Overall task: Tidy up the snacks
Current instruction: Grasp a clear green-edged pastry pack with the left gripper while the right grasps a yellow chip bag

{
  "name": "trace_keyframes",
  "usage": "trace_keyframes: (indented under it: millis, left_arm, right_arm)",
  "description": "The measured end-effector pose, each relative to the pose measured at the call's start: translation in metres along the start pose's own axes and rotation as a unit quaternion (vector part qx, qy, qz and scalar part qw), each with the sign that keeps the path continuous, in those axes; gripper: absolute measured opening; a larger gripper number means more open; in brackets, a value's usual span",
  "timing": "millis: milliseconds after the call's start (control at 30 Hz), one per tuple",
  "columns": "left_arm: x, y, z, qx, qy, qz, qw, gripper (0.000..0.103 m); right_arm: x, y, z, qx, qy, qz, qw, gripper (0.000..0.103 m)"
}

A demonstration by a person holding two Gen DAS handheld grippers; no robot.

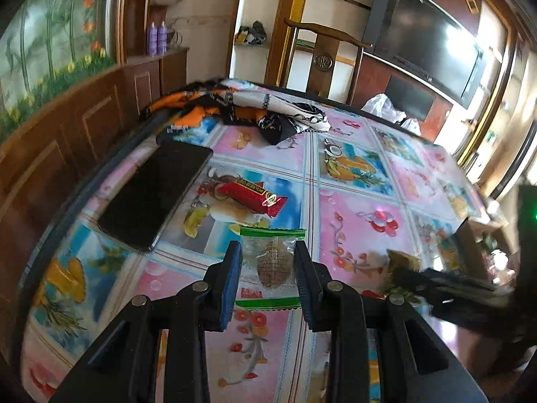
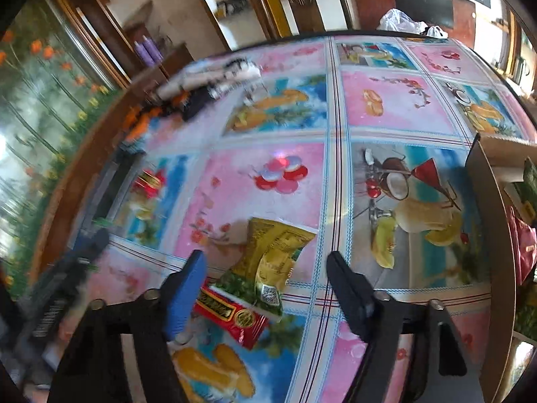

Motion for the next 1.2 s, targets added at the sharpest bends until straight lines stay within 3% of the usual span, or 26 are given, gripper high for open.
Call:
trace_keyframes:
  millis: [33, 100, 133, 167, 300, 400, 533, 600, 800, 933, 1033, 1200]
  left_arm:
    - [0.001, 0.001, 0.004, -0.003, -0.011, 0.004, 0.9999, 0.03]
    - [0.0, 0.002, 0.008, -0.005, -0.022, 0.01, 0.9997, 0.03]
    - [0.0, 0.003, 0.008, -0.004, -0.021, 0.01, 0.9997, 0.03]
    - [-0.001, 0.003, 0.006, -0.003, -0.017, 0.009, 0.9998, 0.03]
    - [-0.005, 0.001, -0.003, -0.003, 0.003, 0.003, 1.0, 0.03]
    - [-0.008, 0.001, -0.013, -0.01, 0.021, -0.001, 0.9997, 0.03]
    - [-0.017, 0.0, -0.034, -0.028, 0.042, -0.002, 0.9987, 0.03]
    - [-0.023, 0.001, -0.045, -0.032, 0.06, -0.001, 0.9976, 0.03]
    - [-0.033, 0.001, -0.07, -0.028, 0.11, -0.013, 0.9935, 0.03]
    - [-0.036, 0.002, -0.073, -0.027, 0.117, -0.009, 0.9927, 0.03]
    - [-0.035, 0.002, -0.071, -0.028, 0.114, -0.006, 0.993, 0.03]
    - [-0.035, 0.002, -0.071, -0.03, 0.113, -0.008, 0.9931, 0.03]
  right_arm:
    - [-0.001, 0.004, 0.002, -0.007, -0.006, 0.005, 1.0, 0.059]
    - [-0.002, 0.005, 0.007, -0.034, -0.034, -0.004, 0.999, 0.053]
    - [-0.002, 0.005, 0.008, -0.042, -0.042, -0.006, 0.998, 0.041]
    - [-0.003, 0.004, 0.008, -0.045, -0.046, -0.009, 0.998, 0.035]
    - [-0.007, -0.012, -0.003, -0.036, -0.053, -0.026, 0.998, 0.028]
    - [-0.013, -0.037, -0.018, 0.011, -0.039, -0.056, 0.998, 0.017]
    - [-0.026, -0.063, -0.036, 0.033, -0.031, -0.097, 0.994, 0.015]
    - [-0.029, -0.062, -0.043, 0.045, -0.017, -0.089, 0.995, 0.012]
    - [-0.028, -0.062, -0.043, 0.074, -0.031, -0.085, 0.993, 0.013]
    - [-0.03, -0.058, -0.043, 0.069, -0.037, -0.077, 0.994, 0.034]
    - [-0.033, -0.055, -0.04, 0.072, -0.053, -0.069, 0.994, 0.038]
    - [-0.045, -0.042, -0.026, 0.026, -0.114, -0.051, 0.992, 0.038]
Point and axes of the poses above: each gripper's, at about its wrist camera, not at the fingertips, and y roughly the way its jaws point, z to its left, x to its top, the point moved 1 cm from there along y, roughly the way its jaws point, and after that the axes turned 11 degrees about -z, right-handed, at the moved point
